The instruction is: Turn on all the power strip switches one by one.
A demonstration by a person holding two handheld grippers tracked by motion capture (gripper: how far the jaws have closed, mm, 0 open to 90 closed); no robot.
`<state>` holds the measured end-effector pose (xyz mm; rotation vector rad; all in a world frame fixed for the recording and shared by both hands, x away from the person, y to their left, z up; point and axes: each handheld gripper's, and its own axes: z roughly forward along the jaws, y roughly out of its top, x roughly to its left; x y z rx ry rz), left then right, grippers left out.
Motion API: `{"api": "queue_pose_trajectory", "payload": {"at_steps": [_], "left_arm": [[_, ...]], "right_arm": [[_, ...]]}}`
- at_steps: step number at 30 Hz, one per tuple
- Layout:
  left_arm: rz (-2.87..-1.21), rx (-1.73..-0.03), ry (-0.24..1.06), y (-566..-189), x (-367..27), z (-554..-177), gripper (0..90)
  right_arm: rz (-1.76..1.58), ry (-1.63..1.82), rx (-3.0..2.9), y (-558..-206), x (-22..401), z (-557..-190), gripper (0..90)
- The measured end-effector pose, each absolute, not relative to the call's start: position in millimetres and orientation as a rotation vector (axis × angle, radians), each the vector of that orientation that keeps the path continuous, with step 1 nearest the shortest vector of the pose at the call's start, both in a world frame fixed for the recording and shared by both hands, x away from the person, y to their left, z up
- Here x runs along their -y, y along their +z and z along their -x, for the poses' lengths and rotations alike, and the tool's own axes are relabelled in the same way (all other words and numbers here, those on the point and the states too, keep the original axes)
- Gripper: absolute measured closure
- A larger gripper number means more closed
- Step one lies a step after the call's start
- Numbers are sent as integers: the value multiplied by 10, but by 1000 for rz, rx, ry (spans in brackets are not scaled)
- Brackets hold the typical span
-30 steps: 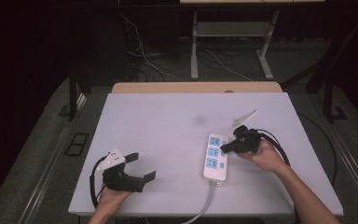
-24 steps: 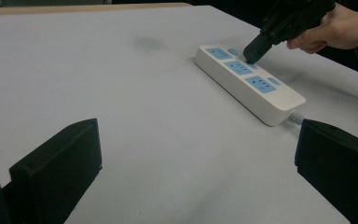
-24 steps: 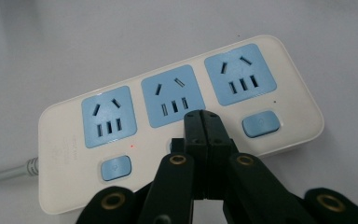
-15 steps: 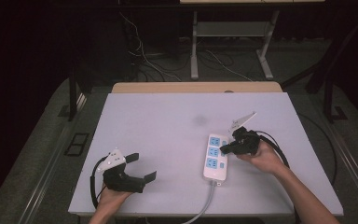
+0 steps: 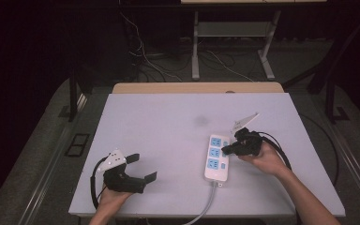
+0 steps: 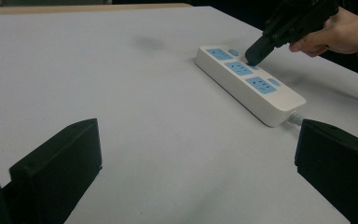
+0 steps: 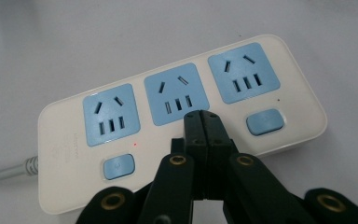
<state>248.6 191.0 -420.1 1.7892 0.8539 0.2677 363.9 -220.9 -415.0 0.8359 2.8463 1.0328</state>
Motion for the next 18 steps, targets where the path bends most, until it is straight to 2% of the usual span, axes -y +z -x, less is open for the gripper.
{"api": "queue_pose_trajectory", "payload": {"at_steps": [18], "left_arm": [[-1789, -855, 265, -4204, -1915, -2490, 0]], "right_arm": [[-820, 1057, -2896, -4041, 2223, -3613, 898]]}}
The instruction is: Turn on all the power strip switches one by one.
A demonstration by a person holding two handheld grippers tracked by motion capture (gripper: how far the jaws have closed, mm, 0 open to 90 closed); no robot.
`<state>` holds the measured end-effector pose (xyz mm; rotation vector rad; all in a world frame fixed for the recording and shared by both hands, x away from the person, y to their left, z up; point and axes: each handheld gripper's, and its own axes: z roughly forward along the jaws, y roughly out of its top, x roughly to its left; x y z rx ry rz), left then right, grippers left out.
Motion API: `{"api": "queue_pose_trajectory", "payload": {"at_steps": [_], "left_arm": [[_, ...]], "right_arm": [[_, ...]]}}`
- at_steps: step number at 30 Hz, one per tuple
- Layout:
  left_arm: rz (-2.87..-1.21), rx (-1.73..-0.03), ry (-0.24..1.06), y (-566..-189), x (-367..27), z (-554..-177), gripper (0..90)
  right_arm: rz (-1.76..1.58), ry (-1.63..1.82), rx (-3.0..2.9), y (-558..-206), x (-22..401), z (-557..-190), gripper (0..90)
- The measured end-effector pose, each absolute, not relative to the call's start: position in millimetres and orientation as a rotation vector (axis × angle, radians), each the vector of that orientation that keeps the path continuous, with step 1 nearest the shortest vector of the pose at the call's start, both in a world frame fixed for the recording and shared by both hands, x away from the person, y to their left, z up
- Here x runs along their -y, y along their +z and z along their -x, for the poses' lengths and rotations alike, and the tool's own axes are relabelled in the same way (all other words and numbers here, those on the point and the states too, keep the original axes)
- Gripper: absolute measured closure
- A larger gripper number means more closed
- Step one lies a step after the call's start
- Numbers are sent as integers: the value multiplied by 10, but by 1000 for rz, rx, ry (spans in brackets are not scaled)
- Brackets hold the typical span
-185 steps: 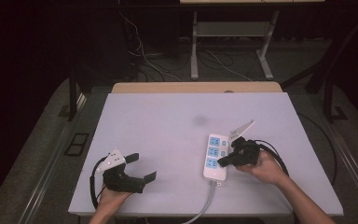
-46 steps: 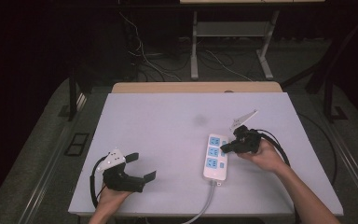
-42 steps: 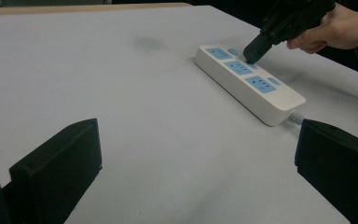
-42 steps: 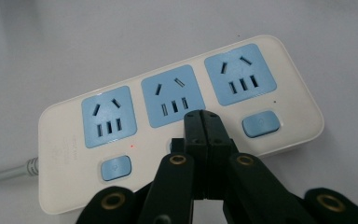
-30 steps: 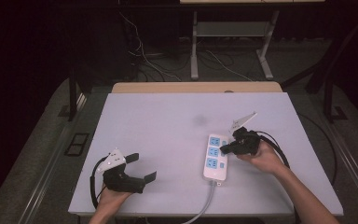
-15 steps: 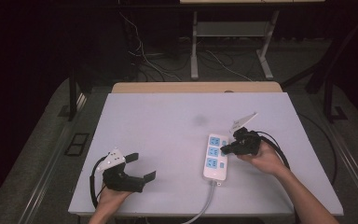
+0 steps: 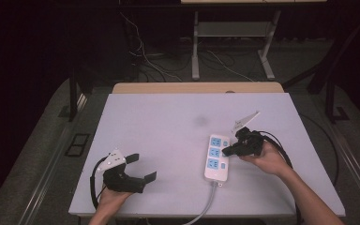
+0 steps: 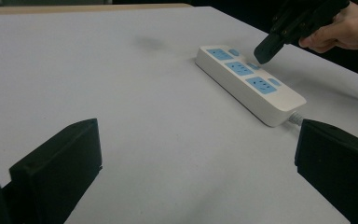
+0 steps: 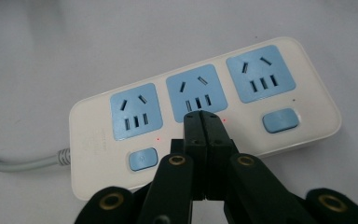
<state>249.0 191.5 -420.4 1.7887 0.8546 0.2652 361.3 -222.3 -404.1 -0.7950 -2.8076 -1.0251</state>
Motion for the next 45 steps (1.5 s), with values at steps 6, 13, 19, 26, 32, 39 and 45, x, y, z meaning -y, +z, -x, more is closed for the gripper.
{"api": "queue_pose_trajectory", "payload": {"at_steps": [6, 13, 19, 26, 32, 39, 45], "left_arm": [[-1788, -856, 264, -4205, -1917, -2493, 0], [-1788, -855, 265, -4204, -1918, -2490, 0], [-1783, -857, 265, -4203, -1923, -2491, 0], [-1786, -855, 268, -4200, -1930, -2487, 0], [-1785, -856, 267, -4200, -1931, -2487, 0], [-1784, -856, 269, -4200, -1931, -2487, 0], [-1781, -859, 270, -4198, -1938, -2487, 0]], "right_arm": [[788, -1042, 2807, -3933, 2236, -3656, 898], [785, -1039, 2826, -3851, 2236, -3725, 897], [799, -1038, 2829, -3808, 2251, -3789, 897], [815, -1023, 2822, -3844, 2261, -3858, 897], [832, -1031, 2817, -3879, 2281, -3909, 897], [842, -1038, 2806, -3924, 2282, -3960, 897], [844, -1034, 2795, -3975, 2267, -4004, 897]]}}
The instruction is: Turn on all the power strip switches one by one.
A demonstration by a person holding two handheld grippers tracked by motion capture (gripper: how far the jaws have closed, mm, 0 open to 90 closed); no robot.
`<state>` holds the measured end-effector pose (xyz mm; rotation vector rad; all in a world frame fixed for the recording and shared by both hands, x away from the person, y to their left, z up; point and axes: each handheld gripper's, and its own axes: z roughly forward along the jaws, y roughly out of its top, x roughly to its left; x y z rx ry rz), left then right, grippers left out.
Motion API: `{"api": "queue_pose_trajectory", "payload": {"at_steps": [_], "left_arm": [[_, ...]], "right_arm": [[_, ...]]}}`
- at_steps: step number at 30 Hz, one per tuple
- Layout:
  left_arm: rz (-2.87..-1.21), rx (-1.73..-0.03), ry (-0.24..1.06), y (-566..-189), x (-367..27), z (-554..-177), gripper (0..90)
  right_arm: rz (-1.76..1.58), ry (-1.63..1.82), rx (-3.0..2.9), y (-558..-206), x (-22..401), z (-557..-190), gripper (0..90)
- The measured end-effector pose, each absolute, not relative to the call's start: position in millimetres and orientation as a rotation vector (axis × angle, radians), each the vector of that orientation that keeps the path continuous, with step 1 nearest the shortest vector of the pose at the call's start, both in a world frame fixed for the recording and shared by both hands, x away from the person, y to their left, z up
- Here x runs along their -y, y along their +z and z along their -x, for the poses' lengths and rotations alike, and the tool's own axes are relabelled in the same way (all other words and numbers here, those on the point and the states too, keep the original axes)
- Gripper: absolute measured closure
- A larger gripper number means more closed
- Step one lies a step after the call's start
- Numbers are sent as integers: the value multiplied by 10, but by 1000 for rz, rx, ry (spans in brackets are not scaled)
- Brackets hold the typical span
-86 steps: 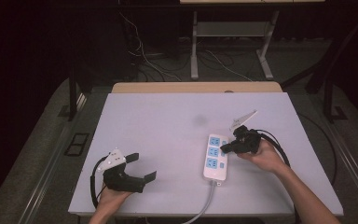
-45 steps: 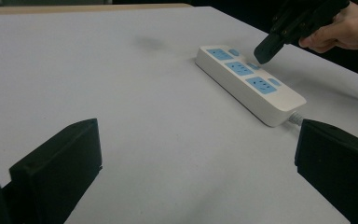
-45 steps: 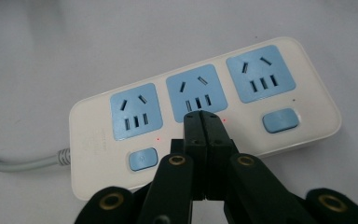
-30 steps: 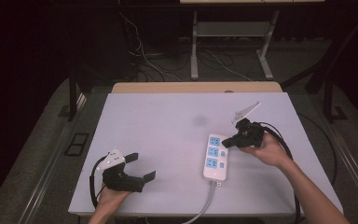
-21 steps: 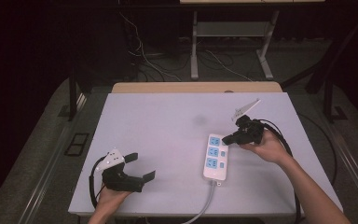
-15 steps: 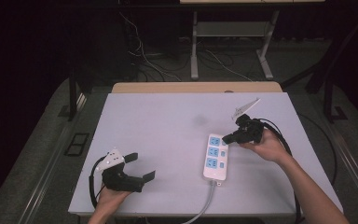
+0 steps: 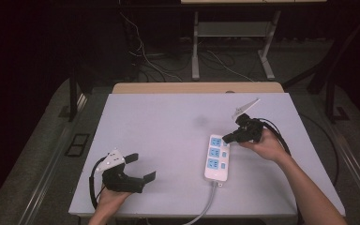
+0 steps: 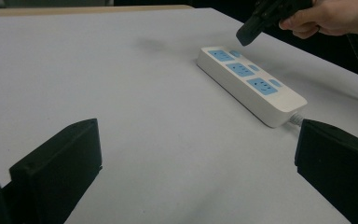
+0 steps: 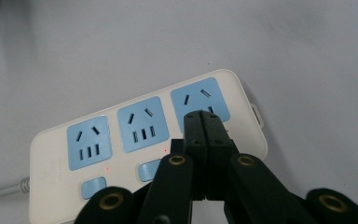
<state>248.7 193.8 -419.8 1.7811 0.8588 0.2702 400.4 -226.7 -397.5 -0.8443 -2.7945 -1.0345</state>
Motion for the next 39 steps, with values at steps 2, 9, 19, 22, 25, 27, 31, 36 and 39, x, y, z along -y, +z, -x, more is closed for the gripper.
{"api": "queue_pose_trajectory", "payload": {"at_steps": [2, 9, 19, 22, 25, 27, 31, 36, 39], "left_arm": [[-1782, -858, 271, -4199, -1940, -2489, 0], [-1782, -858, 271, -4198, -1939, -2489, 0], [-1782, -859, 272, -4197, -1942, -2488, 0], [-1783, -858, 272, -4197, -1939, -2487, 0], [-1782, -858, 272, -4196, -1940, -2486, 0], [-1783, -856, 270, -4197, -1939, -2486, 0], [-1784, -851, 269, -4196, -1931, -2483, 0], [-1783, -855, 268, -4196, -1933, -2480, 0], [-1780, -859, 269, -4196, -1940, -2478, 0]], "right_arm": [[848, -1024, 2796, -3993, 2263, -4016, 897], [866, -1017, 2790, -4044, 2268, -4058, 897], [874, -991, 2788, -4098, 2256, -4085, 897], [870, -994, 2787, -4101, 2246, -4089, 897], [873, -988, 2795, -4102, 2238, -4081, 897], [874, -982, 2799, -4102, 2233, -4078, 897], [870, -984, 2798, -4109, 2238, -4080, 898], [875, -1004, 2779, -4131, 2256, -4085, 900], [867, -1006, 2778, -4138, 2260, -4091, 900]]}}
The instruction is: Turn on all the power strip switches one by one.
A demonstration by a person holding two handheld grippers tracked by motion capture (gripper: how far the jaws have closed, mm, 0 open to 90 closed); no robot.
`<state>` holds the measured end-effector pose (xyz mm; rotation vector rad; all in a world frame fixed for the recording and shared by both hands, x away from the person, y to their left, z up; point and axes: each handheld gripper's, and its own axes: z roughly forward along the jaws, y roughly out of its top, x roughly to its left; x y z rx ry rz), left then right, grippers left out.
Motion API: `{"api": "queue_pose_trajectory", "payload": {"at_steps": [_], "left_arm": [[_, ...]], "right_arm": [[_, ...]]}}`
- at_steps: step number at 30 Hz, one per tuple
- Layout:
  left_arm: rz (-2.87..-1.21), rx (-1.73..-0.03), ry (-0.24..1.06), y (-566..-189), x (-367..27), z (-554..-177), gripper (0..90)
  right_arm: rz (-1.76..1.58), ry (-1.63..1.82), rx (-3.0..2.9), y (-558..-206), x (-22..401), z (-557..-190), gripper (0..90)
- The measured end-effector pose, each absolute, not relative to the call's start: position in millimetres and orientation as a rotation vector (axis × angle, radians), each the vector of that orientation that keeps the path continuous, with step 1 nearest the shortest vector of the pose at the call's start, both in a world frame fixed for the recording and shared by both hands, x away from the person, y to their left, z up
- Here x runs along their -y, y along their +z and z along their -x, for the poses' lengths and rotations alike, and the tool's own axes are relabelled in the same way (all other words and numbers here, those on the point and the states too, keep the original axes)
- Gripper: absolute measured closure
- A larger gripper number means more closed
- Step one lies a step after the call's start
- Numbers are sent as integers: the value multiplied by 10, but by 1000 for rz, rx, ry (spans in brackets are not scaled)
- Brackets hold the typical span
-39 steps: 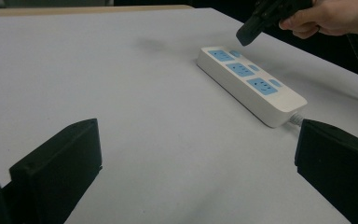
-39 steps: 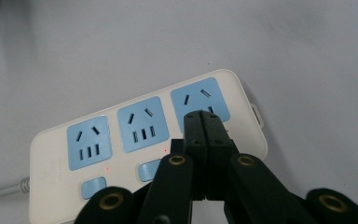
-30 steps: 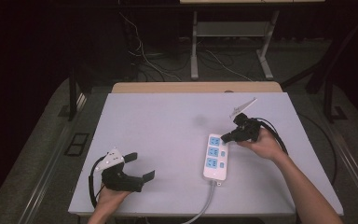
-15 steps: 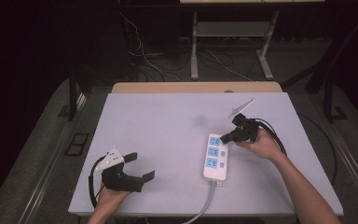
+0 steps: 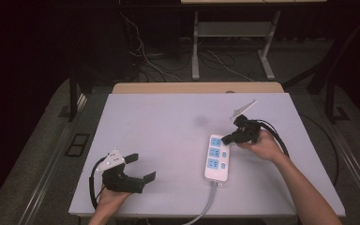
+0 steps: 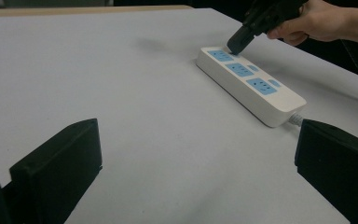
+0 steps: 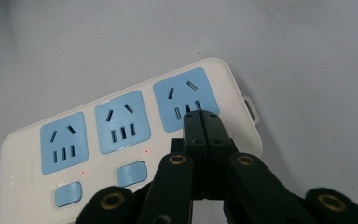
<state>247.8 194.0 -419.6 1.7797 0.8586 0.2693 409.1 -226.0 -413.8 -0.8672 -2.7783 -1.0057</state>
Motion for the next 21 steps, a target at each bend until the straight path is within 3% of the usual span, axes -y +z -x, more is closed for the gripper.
{"api": "queue_pose_trajectory", "payload": {"at_steps": [21], "left_arm": [[-1778, -864, 267, -4200, -1924, -2470, 0]], "right_arm": [[876, -1082, 2772, -4195, 2312, -4057, 900]]}}
